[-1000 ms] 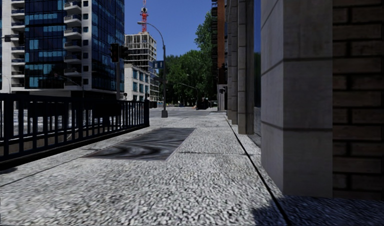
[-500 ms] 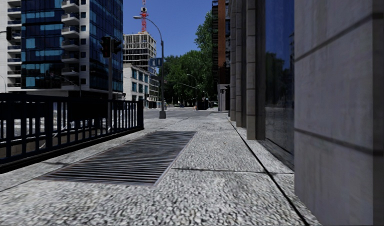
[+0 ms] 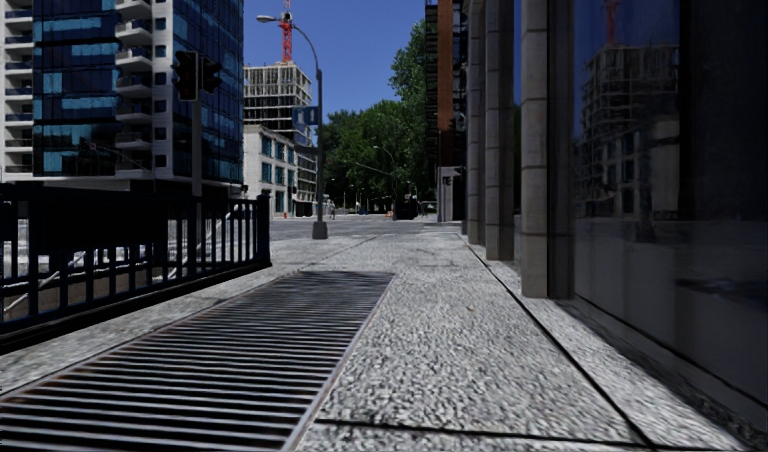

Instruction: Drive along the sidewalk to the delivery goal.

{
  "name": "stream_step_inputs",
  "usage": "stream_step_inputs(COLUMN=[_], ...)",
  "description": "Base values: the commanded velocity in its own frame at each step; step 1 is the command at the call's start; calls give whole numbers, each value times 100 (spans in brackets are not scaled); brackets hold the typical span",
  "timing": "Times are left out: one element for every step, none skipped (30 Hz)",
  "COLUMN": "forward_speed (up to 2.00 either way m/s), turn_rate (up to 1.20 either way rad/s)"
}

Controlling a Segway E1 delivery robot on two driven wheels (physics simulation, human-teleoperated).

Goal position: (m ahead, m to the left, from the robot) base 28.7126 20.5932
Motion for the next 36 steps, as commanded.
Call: stream_step_inputs(forward_speed=[199,199,199,199,199,199,199,199,199,199,199,199,199,199,199,199,199,199,199,199,199,199,199,199,199,199,200,200,200,200,200,200,199,199,199,199], turn_rate=[0,0,0,0,0,0,0,0,0,0,0,0,0,0,0,0,0,0,0,0,0,0,0,0,0,0,0,0,0,0,0,0,0,0,0,0])
